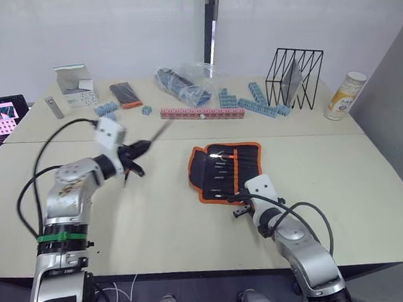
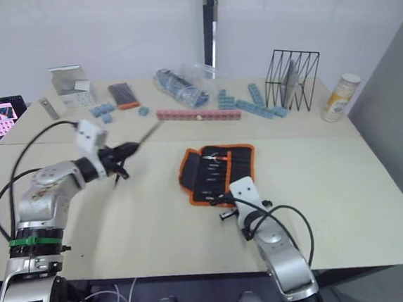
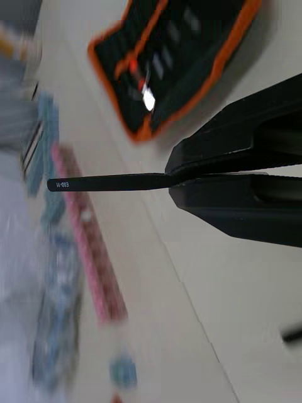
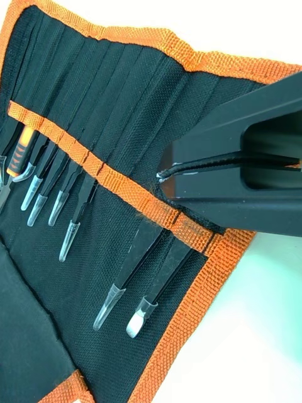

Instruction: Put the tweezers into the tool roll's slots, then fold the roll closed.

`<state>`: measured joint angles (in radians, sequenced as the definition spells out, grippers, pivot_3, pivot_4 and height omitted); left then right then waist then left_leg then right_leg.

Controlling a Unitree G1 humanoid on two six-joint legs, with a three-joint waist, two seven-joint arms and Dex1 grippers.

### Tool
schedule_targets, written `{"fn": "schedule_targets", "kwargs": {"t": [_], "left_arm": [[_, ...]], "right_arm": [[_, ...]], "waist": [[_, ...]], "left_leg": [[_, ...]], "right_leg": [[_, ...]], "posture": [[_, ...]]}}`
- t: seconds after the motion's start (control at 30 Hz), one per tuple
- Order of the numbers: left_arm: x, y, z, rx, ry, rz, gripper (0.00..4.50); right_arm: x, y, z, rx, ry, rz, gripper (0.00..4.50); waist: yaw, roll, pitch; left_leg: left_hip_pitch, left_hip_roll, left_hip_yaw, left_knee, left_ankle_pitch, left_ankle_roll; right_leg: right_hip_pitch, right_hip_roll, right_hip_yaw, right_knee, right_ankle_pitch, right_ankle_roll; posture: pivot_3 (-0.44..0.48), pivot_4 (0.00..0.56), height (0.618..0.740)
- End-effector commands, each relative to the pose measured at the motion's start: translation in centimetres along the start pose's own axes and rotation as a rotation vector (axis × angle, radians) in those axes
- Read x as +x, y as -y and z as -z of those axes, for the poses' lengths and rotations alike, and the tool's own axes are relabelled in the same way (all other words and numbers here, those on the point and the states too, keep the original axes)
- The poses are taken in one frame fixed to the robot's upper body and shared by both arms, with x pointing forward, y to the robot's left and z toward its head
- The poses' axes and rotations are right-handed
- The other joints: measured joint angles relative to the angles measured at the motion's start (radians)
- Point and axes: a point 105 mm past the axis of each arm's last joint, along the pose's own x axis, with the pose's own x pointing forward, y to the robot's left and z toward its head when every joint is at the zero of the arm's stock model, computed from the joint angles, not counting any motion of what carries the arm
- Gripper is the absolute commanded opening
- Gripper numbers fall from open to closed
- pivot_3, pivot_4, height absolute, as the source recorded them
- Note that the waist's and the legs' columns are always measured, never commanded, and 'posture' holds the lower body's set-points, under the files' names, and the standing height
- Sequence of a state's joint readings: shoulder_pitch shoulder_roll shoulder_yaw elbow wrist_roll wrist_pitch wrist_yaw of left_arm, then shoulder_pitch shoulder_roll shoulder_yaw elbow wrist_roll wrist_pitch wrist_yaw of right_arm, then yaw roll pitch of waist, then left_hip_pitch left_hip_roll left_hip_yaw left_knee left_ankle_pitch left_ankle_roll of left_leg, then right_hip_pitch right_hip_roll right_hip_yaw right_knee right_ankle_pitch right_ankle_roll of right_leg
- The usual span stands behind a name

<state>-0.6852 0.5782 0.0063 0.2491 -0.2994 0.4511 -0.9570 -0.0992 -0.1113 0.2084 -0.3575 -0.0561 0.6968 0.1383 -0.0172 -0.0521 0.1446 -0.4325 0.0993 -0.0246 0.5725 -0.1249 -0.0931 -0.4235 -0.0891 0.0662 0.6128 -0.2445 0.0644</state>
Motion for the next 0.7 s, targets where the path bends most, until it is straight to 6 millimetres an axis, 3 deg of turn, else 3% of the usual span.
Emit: {"fn": "schedule_targets", "kwargs": {"t": [0.03, 0.2, 0.33, 0.7], "left_arm": [[1.5, 3.2, -1.6, 0.117, -0.086, 0.284, 0.04], [3.2, 4.0, -0.8, 0.259, -0.301, 0.479, 0.04], [4.5, 3.4, 0.1, 0.337, -0.431, 0.515, 0.04], [6.9, 4.0, 0.5, 0.448, -0.496, 0.588, 0.04]], "right_arm": [[-0.2, -0.6, 4.4, 0.029, -0.189, -0.013, 0.00], [-0.6, -0.8, 5.4, 0.047, -0.231, -0.005, 0.00], [-1.1, -1.3, 6.4, 0.063, -0.265, -0.002, 0.00], [-1.9, -2.0, 6.6, 0.102, -0.274, 0.028, 0.00]], "waist": [[-0.001, 0.000, 0.000], [-0.001, 0.000, 0.000], [-0.001, 0.000, 0.000], [0.002, -0.001, -0.001]], "left_leg": [[0.000, 0.000, 0.000, 0.000, 0.000, 0.000], [0.000, 0.000, 0.000, 0.000, 0.000, 0.000], [0.000, 0.000, -0.001, 0.000, 0.000, 0.001], [-0.003, 0.000, -0.002, 0.001, 0.002, 0.006]], "right_leg": [[0.000, 0.000, 0.000, 0.000, 0.000, 0.000], [0.001, 0.000, 0.000, -0.001, 0.000, 0.000], [0.001, 0.000, 0.000, -0.001, 0.000, 0.000], [0.000, 0.001, 0.000, -0.001, -0.001, 0.000]], "posture": [[0.000, 0.150, 0.740], [0.000, 0.150, 0.740], [0.000, 0.150, 0.740], [0.000, 0.150, 0.740]]}}
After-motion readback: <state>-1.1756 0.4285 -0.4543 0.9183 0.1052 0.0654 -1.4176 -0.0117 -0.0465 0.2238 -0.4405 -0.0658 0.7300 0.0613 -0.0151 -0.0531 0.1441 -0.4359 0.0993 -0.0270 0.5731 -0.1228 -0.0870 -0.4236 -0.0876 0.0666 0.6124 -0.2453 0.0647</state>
